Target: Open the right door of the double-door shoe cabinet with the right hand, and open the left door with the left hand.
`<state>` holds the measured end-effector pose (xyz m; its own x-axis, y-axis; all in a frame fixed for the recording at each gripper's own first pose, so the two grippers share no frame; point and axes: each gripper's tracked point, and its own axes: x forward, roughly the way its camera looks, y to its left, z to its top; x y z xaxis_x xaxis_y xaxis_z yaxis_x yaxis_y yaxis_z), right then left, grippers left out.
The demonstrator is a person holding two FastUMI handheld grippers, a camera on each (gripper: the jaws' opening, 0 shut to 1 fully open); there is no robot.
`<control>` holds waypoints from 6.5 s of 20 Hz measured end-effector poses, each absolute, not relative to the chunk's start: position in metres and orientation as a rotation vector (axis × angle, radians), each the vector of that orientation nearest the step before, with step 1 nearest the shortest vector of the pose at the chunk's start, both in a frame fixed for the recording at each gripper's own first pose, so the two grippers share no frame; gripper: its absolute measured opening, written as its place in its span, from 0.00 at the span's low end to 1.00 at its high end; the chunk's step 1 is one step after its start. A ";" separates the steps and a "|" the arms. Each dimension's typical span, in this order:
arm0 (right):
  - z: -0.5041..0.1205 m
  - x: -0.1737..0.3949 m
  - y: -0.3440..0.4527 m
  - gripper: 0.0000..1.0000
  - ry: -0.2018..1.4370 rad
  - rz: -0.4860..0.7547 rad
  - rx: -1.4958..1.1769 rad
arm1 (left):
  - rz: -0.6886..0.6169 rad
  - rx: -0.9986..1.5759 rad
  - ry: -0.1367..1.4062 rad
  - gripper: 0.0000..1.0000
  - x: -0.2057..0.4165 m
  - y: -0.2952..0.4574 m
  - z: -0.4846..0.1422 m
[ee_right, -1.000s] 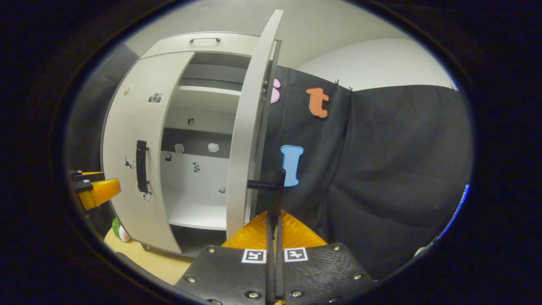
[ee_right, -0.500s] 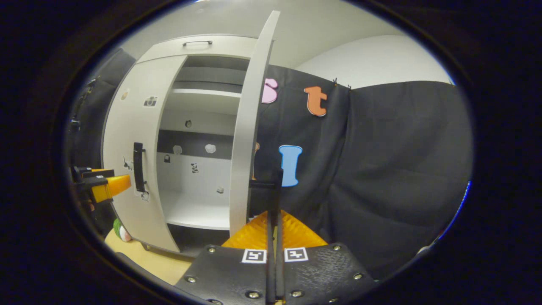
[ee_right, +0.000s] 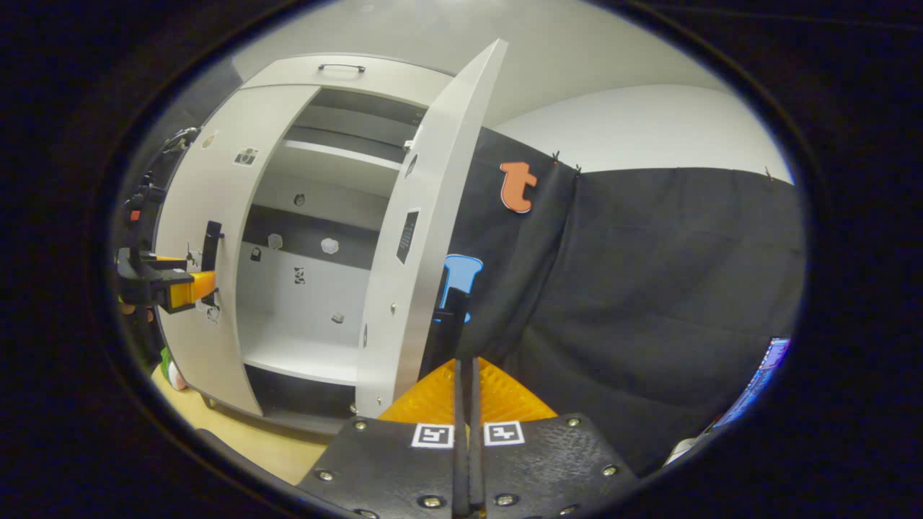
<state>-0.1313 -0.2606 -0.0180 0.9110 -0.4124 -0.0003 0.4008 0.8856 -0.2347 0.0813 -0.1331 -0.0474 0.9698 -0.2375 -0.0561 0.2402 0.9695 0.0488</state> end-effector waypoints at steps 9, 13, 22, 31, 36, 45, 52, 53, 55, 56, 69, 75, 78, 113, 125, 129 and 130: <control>-0.030 -0.176 -0.312 0.01 0.089 -0.549 -0.146 | -0.224 0.099 0.056 0.64 0.106 -0.143 -0.053; -0.032 -0.183 -0.314 0.01 0.096 -0.560 -0.142 | -0.222 0.076 0.086 0.37 0.111 -0.146 -0.061; -0.039 -0.180 -0.309 0.01 0.121 -0.535 -0.120 | -0.237 0.084 0.095 0.24 0.108 -0.144 -0.061; -0.048 -0.154 -0.298 0.01 0.130 -0.489 -0.098 | -0.296 0.066 0.104 0.21 0.086 -0.139 -0.060; -0.054 -0.133 -0.292 0.01 0.131 -0.469 -0.082 | -0.314 0.058 0.106 0.21 0.064 -0.131 -0.060; -0.055 -0.120 -0.281 0.01 0.130 -0.423 -0.076 | -0.320 0.044 0.124 0.20 0.025 -0.110 -0.058; -0.053 -0.122 -0.281 0.02 0.137 -0.392 -0.073 | -0.309 0.040 0.129 0.20 0.006 -0.095 -0.057; -0.053 -0.121 -0.281 0.04 0.139 -0.391 -0.071 | -0.308 0.038 0.130 0.20 0.002 -0.092 -0.057; -0.059 -0.116 -0.276 0.16 0.148 -0.389 -0.068 | -0.305 0.036 0.131 0.20 -0.003 -0.087 -0.056; -0.063 -0.113 -0.275 0.18 0.153 -0.388 -0.064 | -0.303 0.036 0.131 0.20 -0.006 -0.084 -0.056; -0.065 -0.095 -0.295 0.69 0.161 -0.391 -0.079 | -0.241 0.023 0.133 0.20 -0.030 -0.057 -0.055; -0.077 -0.096 -0.303 0.69 0.188 -0.394 -0.063 | -0.195 0.029 0.133 0.20 -0.042 -0.038 -0.054; -0.078 -0.096 -0.304 0.69 0.190 -0.387 -0.059 | -0.179 0.041 0.135 0.20 -0.047 -0.032 -0.054; -0.088 -0.102 -0.304 0.69 0.226 -0.370 -0.003 | 0.042 0.060 0.153 0.01 -0.069 0.040 -0.052; -0.089 -0.105 -0.295 0.69 0.228 -0.375 0.018 | 0.081 0.043 0.130 0.00 -0.072 0.097 -0.052; -0.089 -0.107 -0.294 0.69 0.228 -0.386 0.013 | 0.100 0.037 0.125 0.07 -0.072 0.098 -0.052; -0.089 -0.107 -0.294 0.65 0.229 -0.389 0.014 | 0.114 0.048 0.128 0.08 -0.073 0.100 -0.052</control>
